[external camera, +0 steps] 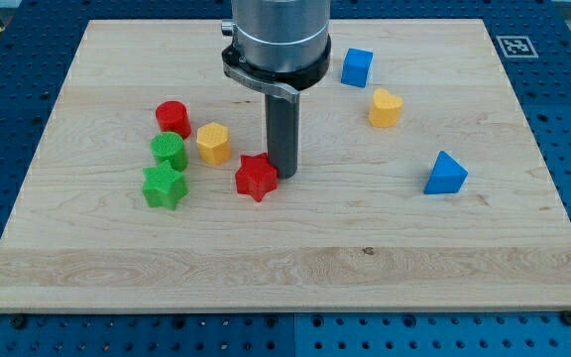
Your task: Slide the red star closer to the yellow hexagon
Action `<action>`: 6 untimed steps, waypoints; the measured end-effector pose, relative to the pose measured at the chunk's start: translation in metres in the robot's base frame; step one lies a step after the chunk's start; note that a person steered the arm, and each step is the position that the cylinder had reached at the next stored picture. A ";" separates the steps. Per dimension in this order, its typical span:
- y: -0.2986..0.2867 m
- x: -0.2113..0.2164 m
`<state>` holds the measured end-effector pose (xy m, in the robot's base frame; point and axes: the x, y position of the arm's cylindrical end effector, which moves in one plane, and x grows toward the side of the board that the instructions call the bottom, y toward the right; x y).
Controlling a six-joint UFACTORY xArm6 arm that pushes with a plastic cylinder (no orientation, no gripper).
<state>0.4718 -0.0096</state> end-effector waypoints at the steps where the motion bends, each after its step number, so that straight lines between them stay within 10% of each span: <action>1: 0.022 0.001; 6: 0.016 0.051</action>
<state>0.5230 0.0067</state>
